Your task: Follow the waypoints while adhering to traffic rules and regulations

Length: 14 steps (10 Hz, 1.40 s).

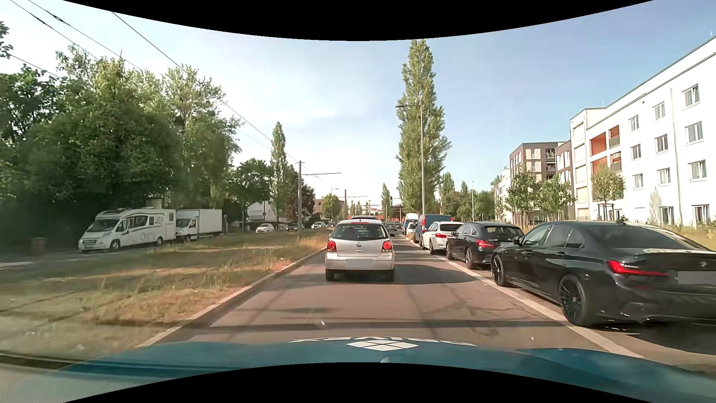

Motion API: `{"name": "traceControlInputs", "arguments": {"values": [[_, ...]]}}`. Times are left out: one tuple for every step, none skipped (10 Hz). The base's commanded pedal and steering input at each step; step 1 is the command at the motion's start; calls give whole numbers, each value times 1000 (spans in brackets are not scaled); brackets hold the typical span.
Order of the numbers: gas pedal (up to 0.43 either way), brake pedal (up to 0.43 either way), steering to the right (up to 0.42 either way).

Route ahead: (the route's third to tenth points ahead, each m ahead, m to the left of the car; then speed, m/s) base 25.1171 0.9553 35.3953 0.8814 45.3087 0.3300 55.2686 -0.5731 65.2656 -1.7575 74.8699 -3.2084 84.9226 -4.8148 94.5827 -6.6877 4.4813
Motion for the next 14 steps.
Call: {"name": "traceControlInputs", "arguments": {"values": [[138,0,2],[138,0,2],[138,0,2],[138,0,2],[189,0,2],[220,0,2],[228,0,2],[248,0,2],[248,0,2],[260,0,2],[280,0,2],[280,0,2],[287,0,2],[287,0,2]]}}
